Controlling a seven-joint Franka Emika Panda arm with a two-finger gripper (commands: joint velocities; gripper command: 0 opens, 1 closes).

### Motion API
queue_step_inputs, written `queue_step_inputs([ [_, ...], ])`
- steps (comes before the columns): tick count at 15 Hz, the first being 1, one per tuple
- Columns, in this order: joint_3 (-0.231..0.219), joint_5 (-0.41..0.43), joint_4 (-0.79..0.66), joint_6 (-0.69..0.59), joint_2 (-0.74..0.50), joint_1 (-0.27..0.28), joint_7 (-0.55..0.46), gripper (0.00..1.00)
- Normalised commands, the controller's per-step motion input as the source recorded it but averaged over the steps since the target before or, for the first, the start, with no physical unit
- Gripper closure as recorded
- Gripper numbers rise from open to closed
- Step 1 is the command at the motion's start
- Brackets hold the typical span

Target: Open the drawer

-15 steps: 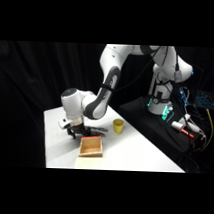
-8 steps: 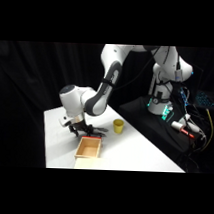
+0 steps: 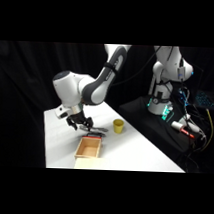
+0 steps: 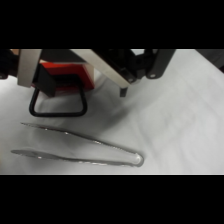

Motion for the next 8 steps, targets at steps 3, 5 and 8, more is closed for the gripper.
queue_step_inputs([
  [3,-0.016,0.056,-0.12,-0.29,-0.46,0.041,0.10,0.00],
  [5,-0.002,0.117,-0.08,-0.33,-0.41,0.040,0.07,0.00],
  [8,0.004,0.166,-0.02,-0.34,-0.32,0.047,0.06,0.00],
])
